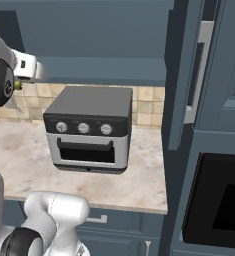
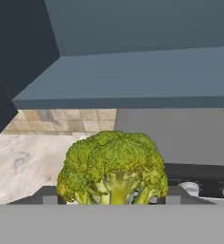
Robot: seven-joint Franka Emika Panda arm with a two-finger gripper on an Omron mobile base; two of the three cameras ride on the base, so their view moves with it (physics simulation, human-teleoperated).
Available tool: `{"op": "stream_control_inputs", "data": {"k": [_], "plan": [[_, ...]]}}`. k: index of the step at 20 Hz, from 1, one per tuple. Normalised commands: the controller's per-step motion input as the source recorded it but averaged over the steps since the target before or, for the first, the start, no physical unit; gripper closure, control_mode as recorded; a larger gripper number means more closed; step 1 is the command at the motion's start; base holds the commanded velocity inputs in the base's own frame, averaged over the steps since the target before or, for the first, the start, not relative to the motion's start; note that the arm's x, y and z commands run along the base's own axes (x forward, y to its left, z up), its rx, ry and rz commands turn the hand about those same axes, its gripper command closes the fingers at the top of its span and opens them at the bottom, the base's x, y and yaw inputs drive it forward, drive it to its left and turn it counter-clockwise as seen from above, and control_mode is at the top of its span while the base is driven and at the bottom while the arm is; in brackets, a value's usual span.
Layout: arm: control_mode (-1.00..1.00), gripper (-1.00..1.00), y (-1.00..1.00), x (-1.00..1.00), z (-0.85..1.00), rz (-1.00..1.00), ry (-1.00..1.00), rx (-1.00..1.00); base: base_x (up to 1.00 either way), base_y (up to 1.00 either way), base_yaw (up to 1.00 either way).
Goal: Pick the broccolis from the cabinet and place them in one bowl. Pick the cucumber from the sink and place it in the other bowl.
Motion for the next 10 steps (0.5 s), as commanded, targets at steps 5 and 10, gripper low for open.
{"op": "stream_control_inputs", "data": {"k": [5, 10], "plan": [[-1.0, 1.0, -0.29, -0.84, -0.46, 0.0, 0.0, 0.0, 0.0, 0.0, 0.0], [-1.0, 1.0, -0.14, -0.72, -0.11, 0.0, 0.04, 0.0, 0.0, 0.0, 0.0]]}}
